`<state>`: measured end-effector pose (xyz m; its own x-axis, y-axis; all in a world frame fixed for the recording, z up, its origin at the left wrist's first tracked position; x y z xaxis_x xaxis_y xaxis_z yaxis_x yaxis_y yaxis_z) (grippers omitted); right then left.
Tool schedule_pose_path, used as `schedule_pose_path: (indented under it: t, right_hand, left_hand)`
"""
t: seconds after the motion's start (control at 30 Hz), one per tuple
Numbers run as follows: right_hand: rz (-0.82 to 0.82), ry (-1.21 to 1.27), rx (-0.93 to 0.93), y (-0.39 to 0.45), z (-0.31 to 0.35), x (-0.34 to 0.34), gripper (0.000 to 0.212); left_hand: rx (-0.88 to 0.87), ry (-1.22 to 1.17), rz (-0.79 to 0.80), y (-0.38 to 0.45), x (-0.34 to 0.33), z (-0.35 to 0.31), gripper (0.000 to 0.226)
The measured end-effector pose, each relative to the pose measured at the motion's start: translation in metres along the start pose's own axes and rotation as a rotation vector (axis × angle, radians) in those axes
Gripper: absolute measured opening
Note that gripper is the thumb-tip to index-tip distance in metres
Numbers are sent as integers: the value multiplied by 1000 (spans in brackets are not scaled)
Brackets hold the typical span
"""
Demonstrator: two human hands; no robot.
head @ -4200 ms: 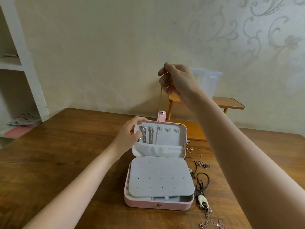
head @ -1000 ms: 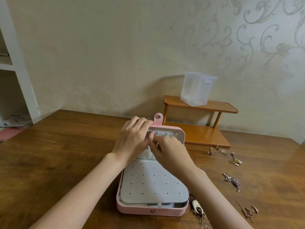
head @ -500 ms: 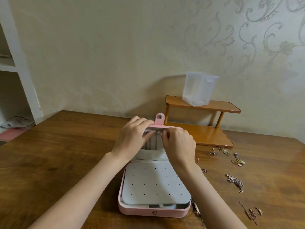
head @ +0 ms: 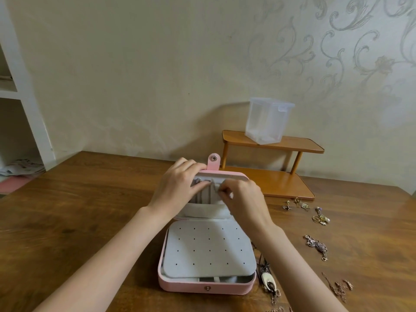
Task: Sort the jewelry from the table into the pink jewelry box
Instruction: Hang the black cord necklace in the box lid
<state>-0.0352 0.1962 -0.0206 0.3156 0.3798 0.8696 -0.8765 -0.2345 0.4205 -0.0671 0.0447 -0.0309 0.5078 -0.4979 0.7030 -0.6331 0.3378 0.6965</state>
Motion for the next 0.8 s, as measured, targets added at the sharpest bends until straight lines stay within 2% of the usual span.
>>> schedule_pose_path:
  t: [0.13, 0.23, 0.43, 0.53, 0.63, 0.7, 0.8]
  right_hand:
    - [90, 13, 56, -3, 3, -19, 20]
    - [35, 62, 65, -5, -1, -16, 18]
    - [-118, 88, 91, -10, -6, -6, 13]
    - [21, 18, 32, -14, -11, -13, 22]
    - [175, 155, 26, -17, -6, -21, 25]
    - [140, 215, 24, -16, -3, -18, 24]
    - [-8, 267, 14, -11, -8, -3, 21]
  left_hand:
    - [13, -23, 14, 0, 0, 1, 37]
    - [11, -74, -11, 0, 4, 0, 26]
    - [4, -93, -13, 1, 6, -1, 21]
    - [7, -90, -21, 1, 5, -1, 19]
    - [42, -94, -19, 1, 5, 0, 20]
    - [56, -96, -4, 0, 6, 2, 21]
    - [134, -115, 48, -2, 7, 15, 26]
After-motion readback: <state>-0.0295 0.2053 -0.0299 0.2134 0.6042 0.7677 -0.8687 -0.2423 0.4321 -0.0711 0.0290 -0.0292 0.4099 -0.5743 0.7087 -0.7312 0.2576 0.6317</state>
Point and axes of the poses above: each hand's wrist, its own y-axis towards the middle knuckle, its own x-axis out of the back of the hand, z = x × y, the point moved 2 cm from there along y, towards the middle knuckle, and after that the axes turned 3 degrees about z, right-handed, at the moved point
